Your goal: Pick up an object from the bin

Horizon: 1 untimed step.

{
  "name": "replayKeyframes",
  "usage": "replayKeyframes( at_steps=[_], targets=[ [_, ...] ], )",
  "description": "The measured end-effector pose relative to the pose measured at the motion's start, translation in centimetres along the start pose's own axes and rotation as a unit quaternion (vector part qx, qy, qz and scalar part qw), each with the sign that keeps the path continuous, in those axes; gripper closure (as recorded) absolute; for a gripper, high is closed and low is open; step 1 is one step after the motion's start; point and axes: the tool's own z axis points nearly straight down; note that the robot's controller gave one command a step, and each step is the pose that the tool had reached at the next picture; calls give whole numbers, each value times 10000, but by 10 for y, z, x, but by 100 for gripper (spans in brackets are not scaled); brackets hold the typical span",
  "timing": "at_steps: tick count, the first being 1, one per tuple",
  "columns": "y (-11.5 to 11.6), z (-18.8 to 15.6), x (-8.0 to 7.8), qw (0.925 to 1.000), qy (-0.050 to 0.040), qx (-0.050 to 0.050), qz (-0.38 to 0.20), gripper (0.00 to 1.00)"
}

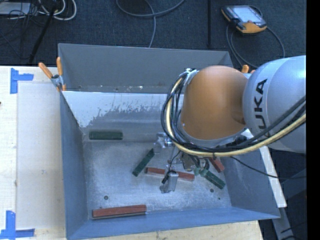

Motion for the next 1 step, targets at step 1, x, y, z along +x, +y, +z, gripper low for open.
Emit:
replayKeyframes(
  at_steps=[1],
  targets=[
    [0, 0, 0, 10000, 0, 0, 0, 0]
  ],
)
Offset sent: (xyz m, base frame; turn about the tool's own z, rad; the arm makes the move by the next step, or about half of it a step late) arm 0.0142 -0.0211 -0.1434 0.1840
